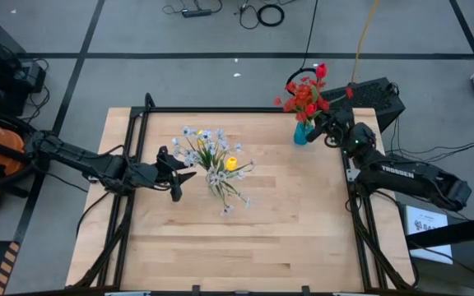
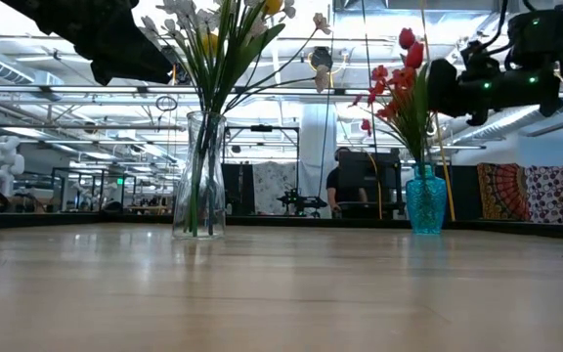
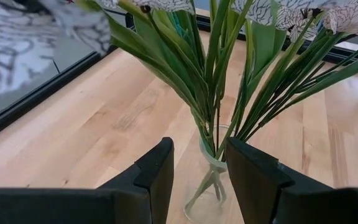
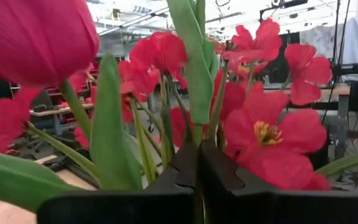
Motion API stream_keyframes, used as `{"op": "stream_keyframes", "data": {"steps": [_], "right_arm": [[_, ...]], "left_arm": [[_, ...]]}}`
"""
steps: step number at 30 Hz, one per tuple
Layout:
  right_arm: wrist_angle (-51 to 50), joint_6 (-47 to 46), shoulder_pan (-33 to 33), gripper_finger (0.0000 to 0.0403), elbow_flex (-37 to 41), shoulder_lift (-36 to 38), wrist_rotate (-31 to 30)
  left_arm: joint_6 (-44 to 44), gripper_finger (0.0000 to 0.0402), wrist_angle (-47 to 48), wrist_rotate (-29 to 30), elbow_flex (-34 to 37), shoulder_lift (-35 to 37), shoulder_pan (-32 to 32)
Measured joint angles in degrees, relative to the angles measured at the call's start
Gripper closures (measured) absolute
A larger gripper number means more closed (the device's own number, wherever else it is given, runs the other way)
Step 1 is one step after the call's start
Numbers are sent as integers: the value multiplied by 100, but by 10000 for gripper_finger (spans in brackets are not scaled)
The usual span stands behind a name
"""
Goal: Sort flowers into vase by color
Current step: Put the red flower into the blue flower vase
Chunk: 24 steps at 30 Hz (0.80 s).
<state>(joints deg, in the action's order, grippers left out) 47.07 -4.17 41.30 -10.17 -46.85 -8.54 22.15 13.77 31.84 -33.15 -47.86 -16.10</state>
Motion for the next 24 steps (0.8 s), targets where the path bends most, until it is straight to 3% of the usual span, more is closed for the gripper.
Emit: {"op": "stream_keyframes", "data": {"steps": [8,24], "right_arm": [[1090,234,0,403,0,76,114],[600,692,-2,403,-1,14,-350]], "left_arm": [[2,251,0,4,0,0,0],[155,251,-2,8,0,0,0]]}}
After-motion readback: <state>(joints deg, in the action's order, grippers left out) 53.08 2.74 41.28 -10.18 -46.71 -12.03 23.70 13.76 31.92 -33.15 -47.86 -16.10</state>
